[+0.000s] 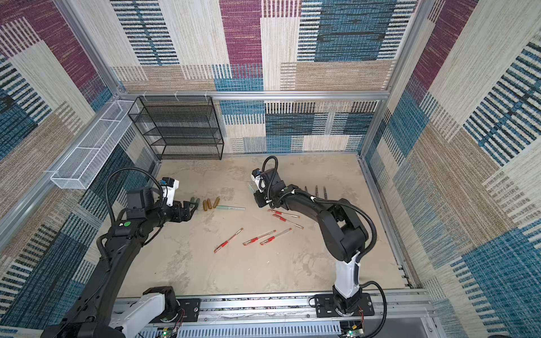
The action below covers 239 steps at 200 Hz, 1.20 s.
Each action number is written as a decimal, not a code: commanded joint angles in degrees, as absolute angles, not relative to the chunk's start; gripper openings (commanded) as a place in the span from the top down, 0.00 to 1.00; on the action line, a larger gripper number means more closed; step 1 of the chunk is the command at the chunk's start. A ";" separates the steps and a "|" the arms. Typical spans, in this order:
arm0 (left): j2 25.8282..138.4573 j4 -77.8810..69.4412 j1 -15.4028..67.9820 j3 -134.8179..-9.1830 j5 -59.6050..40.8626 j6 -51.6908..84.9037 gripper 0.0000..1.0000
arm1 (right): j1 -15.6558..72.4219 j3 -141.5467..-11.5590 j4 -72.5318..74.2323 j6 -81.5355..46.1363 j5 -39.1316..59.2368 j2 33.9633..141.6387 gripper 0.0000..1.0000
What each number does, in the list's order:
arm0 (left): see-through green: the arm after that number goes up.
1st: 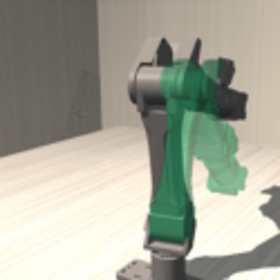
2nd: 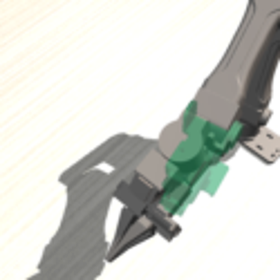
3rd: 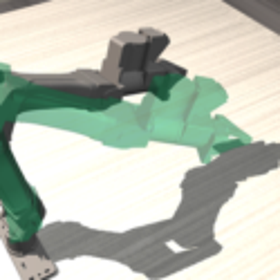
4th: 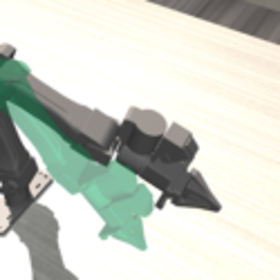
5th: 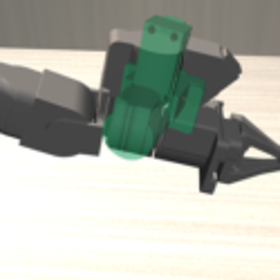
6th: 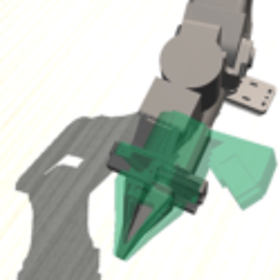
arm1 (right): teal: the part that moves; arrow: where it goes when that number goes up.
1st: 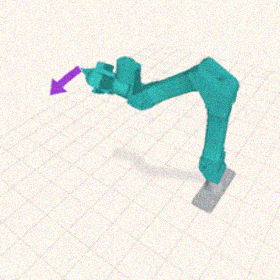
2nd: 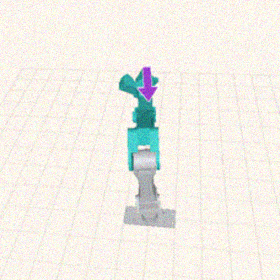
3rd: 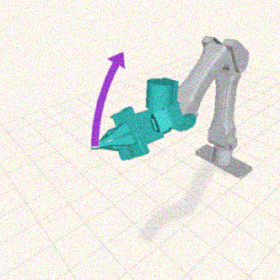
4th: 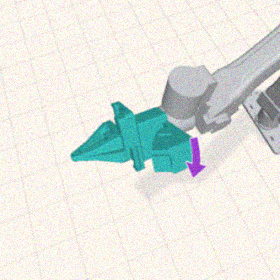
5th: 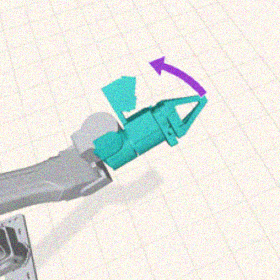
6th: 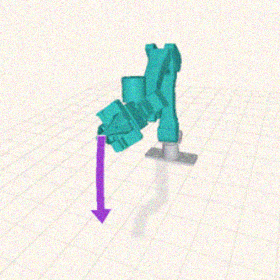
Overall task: Open the pen caps
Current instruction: 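Raise the light-green pen toward the left gripper while the left gripper reaches its cap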
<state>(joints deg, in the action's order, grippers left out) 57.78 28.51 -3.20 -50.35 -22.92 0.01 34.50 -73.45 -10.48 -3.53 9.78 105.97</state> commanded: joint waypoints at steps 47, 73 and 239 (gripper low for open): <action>60.11 22.24 -3.21 -49.42 -36.45 13.47 0.18 | 42.81 -65.57 6.31 -17.48 10.16 97.66 0.98; 60.63 19.41 -3.16 -48.33 -39.23 18.10 0.19 | 47.68 -65.56 8.03 -18.69 6.90 98.02 0.98; 63.32 16.58 -3.25 -45.51 -33.70 25.00 0.81 | 60.36 -81.27 0.69 -15.83 3.15 109.66 0.98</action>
<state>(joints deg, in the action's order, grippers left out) 63.31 17.02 -3.09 -45.23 -34.83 24.10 60.12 -80.07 1.63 -16.80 4.45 109.01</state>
